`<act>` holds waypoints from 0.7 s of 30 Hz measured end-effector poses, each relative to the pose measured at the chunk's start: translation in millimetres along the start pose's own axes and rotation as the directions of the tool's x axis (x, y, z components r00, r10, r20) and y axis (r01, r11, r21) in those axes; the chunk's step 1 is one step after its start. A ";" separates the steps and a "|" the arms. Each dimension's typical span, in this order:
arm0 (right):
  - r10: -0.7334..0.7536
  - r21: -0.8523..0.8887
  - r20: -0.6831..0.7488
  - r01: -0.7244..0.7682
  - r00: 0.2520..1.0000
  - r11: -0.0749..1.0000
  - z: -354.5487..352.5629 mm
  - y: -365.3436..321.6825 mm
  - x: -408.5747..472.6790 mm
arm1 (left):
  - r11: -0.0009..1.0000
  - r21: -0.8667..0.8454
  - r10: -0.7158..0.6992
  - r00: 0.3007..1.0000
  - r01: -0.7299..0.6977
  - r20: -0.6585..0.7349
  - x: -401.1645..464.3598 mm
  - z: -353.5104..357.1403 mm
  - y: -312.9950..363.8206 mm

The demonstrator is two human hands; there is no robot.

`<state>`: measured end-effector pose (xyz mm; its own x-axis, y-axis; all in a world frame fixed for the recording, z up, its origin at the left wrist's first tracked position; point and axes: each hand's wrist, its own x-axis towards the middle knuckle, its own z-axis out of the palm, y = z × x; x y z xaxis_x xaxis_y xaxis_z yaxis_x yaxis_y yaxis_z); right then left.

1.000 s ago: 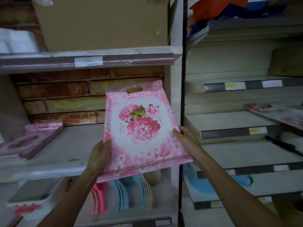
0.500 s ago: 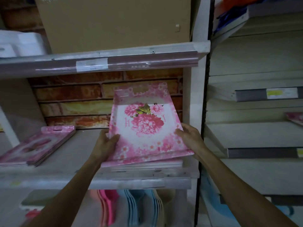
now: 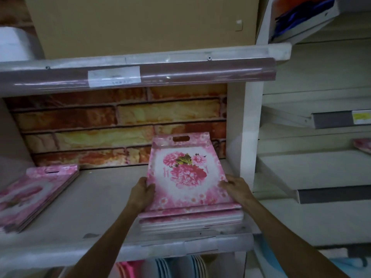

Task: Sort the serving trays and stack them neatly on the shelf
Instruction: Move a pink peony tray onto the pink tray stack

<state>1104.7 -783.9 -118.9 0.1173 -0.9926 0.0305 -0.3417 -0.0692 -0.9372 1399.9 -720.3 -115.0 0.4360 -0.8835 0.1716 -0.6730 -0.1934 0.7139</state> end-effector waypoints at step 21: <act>0.065 -0.165 0.020 -0.061 0.998 0.984 4.3 19.0 -0.5 | 0.993 0.117 0.000 0.993 -0.014 0.115 7.9 21.8 -27.9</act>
<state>1102.2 -784.3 -138.2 0.1133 -0.9928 -0.0375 -0.4975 -0.0240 -0.8672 1409.1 -731.3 -148.4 0.3644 -0.9266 0.0926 -0.7444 -0.2301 0.6268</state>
